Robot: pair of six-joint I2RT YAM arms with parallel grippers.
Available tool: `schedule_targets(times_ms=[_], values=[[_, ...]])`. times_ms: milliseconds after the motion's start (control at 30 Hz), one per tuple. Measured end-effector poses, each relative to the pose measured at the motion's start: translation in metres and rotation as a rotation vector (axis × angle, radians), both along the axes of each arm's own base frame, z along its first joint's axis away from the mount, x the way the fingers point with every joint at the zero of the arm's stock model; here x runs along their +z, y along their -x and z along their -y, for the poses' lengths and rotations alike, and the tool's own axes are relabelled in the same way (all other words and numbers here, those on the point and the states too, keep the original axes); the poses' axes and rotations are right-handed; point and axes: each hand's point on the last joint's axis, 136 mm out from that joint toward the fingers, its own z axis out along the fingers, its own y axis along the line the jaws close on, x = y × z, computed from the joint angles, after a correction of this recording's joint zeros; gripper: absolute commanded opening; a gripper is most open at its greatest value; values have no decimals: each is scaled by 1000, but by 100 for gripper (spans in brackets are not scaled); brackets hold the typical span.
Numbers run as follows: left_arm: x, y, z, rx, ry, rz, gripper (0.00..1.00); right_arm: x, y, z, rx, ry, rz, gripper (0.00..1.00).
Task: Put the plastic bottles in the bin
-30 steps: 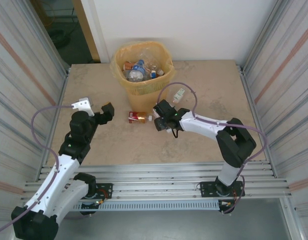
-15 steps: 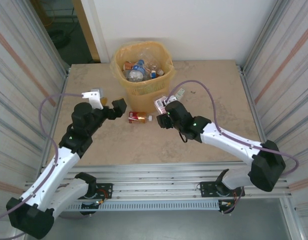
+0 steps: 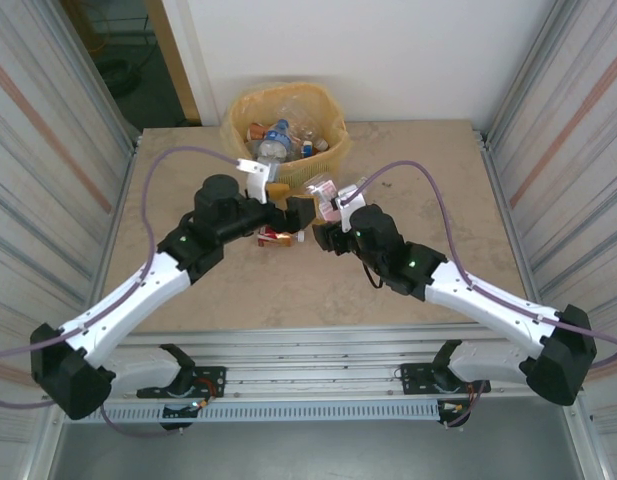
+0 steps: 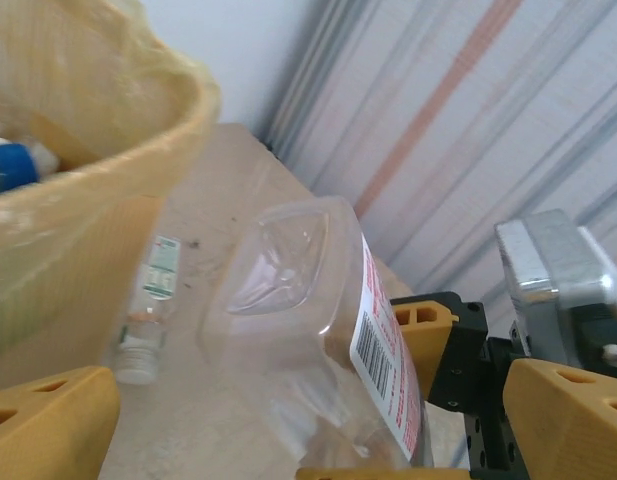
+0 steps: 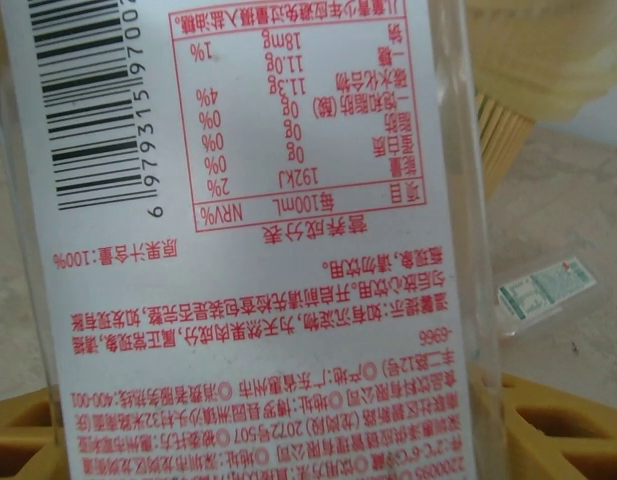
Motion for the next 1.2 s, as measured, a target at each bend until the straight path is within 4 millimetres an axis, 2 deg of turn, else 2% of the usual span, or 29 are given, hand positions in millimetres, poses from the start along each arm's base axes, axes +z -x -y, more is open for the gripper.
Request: schedule_targets(times_ms=[167, 367, 467, 633, 733, 933, 1033, 1200], values=[[-9, -7, 20, -59, 22, -47, 94, 12, 2, -1, 13, -18, 38, 40], [-6, -7, 35, -123, 75, -74, 75, 22, 4, -5, 37, -33, 67, 42], [1, -6, 41, -154, 105, -76, 60, 24, 4, -6, 44, -31, 78, 42], [10, -7, 45, -175, 140, -77, 22, 30, 3, -5, 41, -48, 95, 46], [13, -7, 46, -177, 145, -73, 8, 33, 3, -4, 38, -50, 106, 52], [19, -8, 48, -185, 134, -59, 1, 37, 2, -3, 30, -49, 122, 82], [31, -11, 48, -186, 131, -29, 0, 35, 1, -1, 27, -31, 124, 98], [70, -23, 36, -159, 135, 68, 0, 37, 3, 5, 7, -28, 126, 98]])
